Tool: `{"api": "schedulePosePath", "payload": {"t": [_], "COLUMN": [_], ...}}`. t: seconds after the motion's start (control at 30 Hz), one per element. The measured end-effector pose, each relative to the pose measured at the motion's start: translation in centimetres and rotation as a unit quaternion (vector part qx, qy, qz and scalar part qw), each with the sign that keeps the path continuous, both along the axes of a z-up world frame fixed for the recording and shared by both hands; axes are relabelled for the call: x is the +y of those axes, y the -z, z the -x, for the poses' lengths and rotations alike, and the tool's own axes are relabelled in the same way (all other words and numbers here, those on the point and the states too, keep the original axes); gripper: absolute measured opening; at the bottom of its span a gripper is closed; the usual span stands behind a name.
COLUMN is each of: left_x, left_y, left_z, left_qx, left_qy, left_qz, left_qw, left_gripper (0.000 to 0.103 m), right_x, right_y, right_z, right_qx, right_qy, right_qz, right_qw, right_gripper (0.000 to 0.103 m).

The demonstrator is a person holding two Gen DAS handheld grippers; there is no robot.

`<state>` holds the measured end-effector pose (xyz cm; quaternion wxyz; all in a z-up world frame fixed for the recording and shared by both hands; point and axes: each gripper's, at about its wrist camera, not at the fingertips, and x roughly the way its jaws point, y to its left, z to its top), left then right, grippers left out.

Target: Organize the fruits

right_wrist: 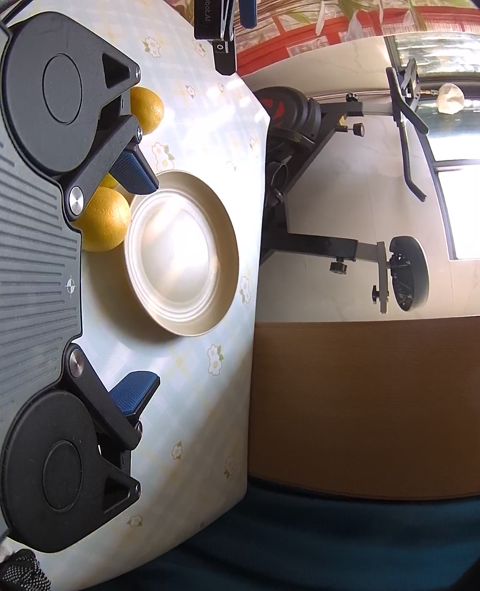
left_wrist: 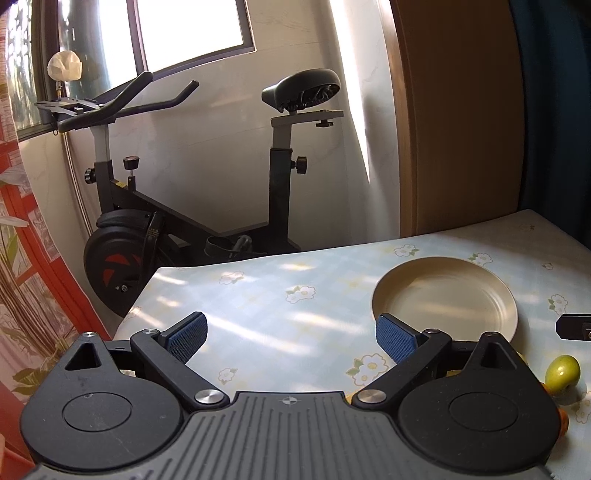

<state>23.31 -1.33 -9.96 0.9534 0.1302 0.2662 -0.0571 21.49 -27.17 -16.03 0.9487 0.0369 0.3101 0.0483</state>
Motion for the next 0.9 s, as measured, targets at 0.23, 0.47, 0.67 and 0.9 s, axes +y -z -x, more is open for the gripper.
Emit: {"api": "schedulePosePath", "payload": {"t": [0.23, 0.47, 0.67, 0.9], "left_x": [1.4, 2.4, 2.3, 1.5], "left_y": [0.5, 0.0, 0.2, 0.3], "left_z": [-0.9, -1.3, -1.9, -1.6], "left_qx": [0.033, 0.043, 0.065, 0.08], "left_qy": [-0.014, -0.011, 0.0, 0.04], "left_qz": [0.013, 0.054, 0.056, 0.052], "left_qw": [0.9993, 0.9976, 0.9963, 0.9947], "left_gripper": [0.099, 0.099, 0.096, 0.093], "right_x": [-0.5, -0.4, -0.1, 0.3], "right_y": [0.8, 1.1, 1.2, 1.0], "right_z": [-0.4, -0.8, -0.9, -0.6], "right_qx": [0.013, 0.024, 0.035, 0.041], "right_qy": [-0.002, -0.012, -0.019, -0.024], "right_qz": [-0.014, -0.011, -0.013, -0.017], "right_qw": [1.0, 1.0, 0.999, 0.999], "right_gripper": [0.098, 0.093, 0.084, 0.077]}}
